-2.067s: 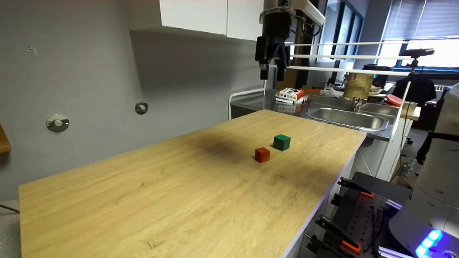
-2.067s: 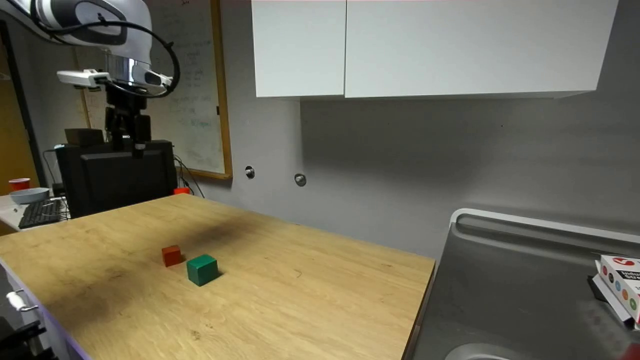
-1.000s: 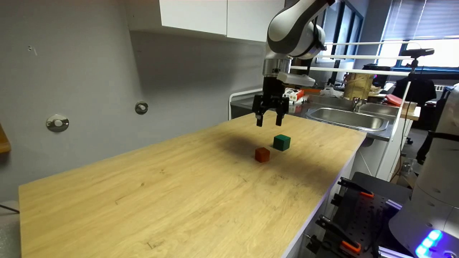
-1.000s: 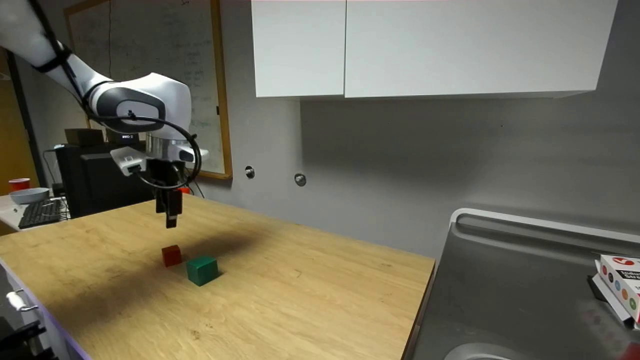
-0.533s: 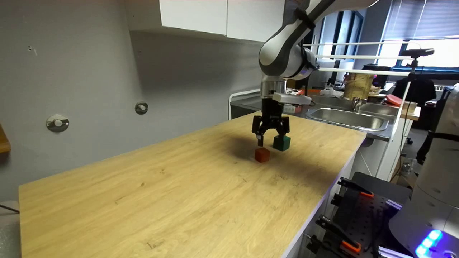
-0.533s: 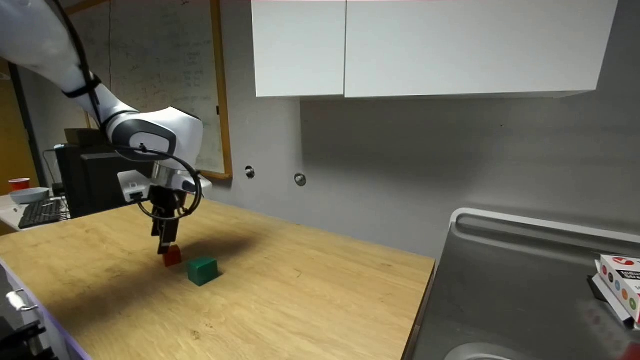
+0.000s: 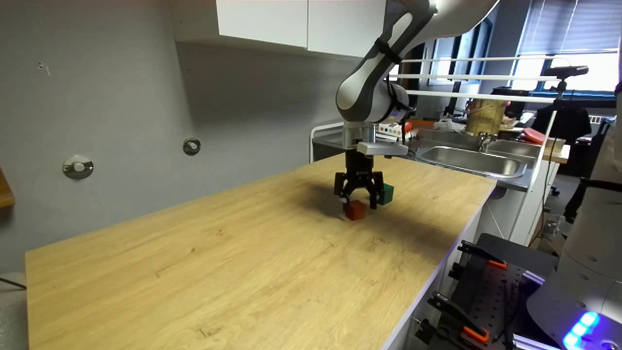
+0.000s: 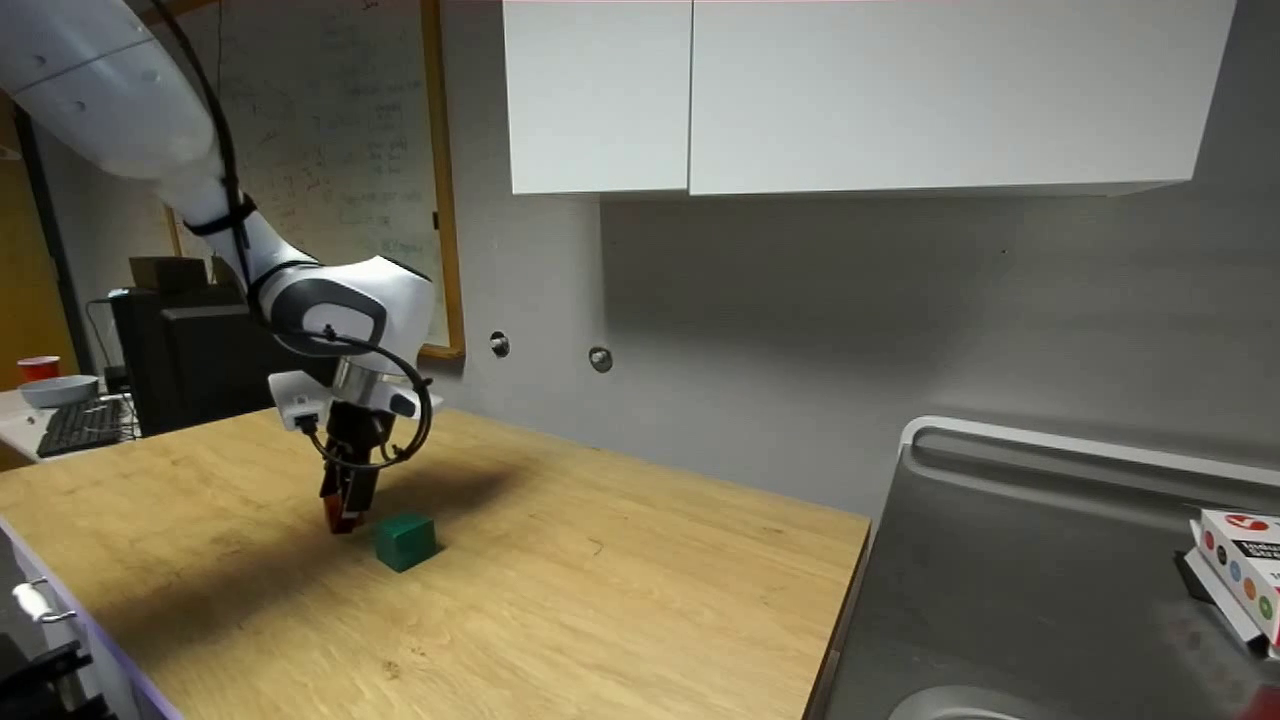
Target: Put the orange cube on the green cube
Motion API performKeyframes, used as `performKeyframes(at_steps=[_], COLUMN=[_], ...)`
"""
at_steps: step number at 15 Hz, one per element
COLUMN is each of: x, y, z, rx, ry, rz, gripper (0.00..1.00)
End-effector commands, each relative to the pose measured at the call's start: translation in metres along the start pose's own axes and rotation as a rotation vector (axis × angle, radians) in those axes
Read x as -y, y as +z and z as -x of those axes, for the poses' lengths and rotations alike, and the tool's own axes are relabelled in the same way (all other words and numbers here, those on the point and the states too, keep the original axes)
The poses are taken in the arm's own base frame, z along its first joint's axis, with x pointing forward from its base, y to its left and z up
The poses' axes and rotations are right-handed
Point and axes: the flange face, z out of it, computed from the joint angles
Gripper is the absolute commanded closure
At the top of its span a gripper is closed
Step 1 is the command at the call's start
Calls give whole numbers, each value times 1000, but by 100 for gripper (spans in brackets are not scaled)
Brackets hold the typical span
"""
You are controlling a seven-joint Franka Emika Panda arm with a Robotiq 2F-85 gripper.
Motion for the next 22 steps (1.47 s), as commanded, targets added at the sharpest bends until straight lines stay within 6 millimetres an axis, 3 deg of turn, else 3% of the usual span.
performKeyframes(at_steps=[1, 4, 8, 12, 15, 19, 22], x=[9, 10, 10, 8, 0, -23, -44], y=[7, 5, -14, -42, -73, -111, -121], z=[-20, -25, -22, -21, -24, -30, -32], rx=[15, 14, -16, -69, -127, -202, -222], ry=[-4, -2, -7, -13, -4, 33, 72], rz=[13, 25, 42, 61, 67, 54, 41], gripper=[25, 48, 79, 81, 81, 81, 81])
